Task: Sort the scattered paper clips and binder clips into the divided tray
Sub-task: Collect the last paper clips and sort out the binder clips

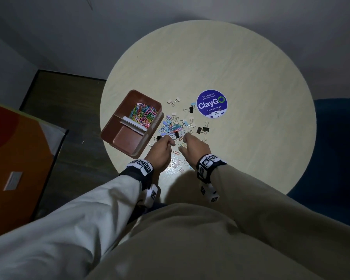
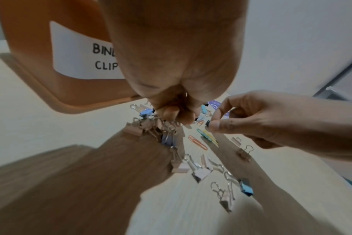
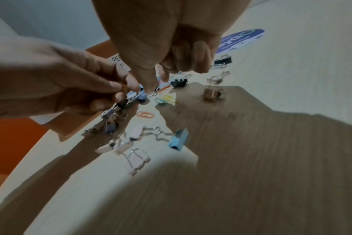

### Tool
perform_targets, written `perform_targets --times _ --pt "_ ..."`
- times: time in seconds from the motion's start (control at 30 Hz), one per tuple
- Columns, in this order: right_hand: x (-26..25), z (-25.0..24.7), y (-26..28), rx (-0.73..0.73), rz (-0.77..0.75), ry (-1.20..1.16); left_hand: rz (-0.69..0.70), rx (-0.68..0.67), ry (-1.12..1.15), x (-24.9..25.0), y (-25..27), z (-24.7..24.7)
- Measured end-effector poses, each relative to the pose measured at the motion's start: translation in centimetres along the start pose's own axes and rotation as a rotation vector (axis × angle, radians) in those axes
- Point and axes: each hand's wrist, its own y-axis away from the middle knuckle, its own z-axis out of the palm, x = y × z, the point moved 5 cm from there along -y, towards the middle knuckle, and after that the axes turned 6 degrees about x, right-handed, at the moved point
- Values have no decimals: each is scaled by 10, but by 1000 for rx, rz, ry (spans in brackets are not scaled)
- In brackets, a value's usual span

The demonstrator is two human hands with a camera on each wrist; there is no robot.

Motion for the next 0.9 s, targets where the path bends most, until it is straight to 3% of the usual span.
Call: perform_targets --times 0.17,0.33,0.43,0.6,0.7,0.9 --pt "-8 16 -3 -81 47 38 -49 26 -19 3 -2 -5" --pt "-5 12 -4 -157 51 37 71 -28 -258 9 -5 8" --pt "7 4 -2 -144 76 -50 144 -88 -450 10 -8 17" --pt "33 -6 2 -130 139 -309 201 -167 -588 8 -11 26" --pt "45 -10 11 -96 271 -565 197 -161 -508 12 -9 25" --pt "63 -6 16 -28 560 -1063 25 15 -74 11 1 1"
